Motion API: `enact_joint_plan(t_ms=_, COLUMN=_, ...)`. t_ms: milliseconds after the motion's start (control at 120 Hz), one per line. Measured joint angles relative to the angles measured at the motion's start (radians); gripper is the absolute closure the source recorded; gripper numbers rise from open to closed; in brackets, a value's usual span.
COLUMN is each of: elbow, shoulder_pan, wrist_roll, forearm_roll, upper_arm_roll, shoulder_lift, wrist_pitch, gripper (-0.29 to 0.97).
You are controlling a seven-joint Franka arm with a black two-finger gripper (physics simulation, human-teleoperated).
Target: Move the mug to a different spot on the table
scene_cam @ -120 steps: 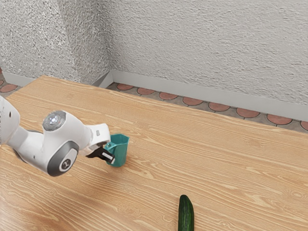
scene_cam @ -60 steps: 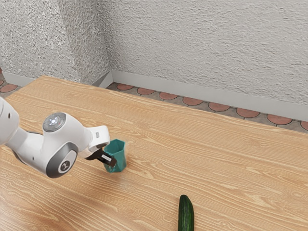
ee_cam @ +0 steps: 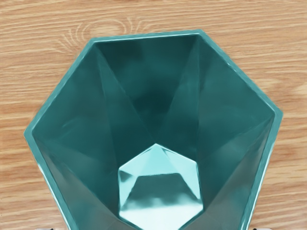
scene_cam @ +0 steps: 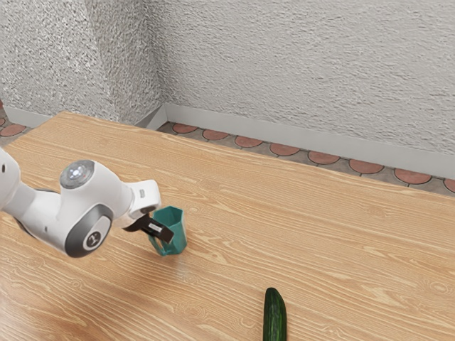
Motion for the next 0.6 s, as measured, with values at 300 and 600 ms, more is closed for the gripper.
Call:
enact_joint_plan(t_ms=300, elbow=0.083, shoulder_pan=-0.013, wrist_roll=-0.022, forearm_roll=-0.042, upper_arm_roll=-0.002, shoulder_lift=-0.169, wrist_pitch=-0.313, gripper=0.05)
enact_joint_plan(t_ms=600, elbow=0.819, shoulder_pan=0.069, wrist_roll=0.013, forearm_roll=-0.147, upper_arm_roll=0.019, shoulder_lift=-0.015, wrist_pitch=-0.984, gripper=0.03)
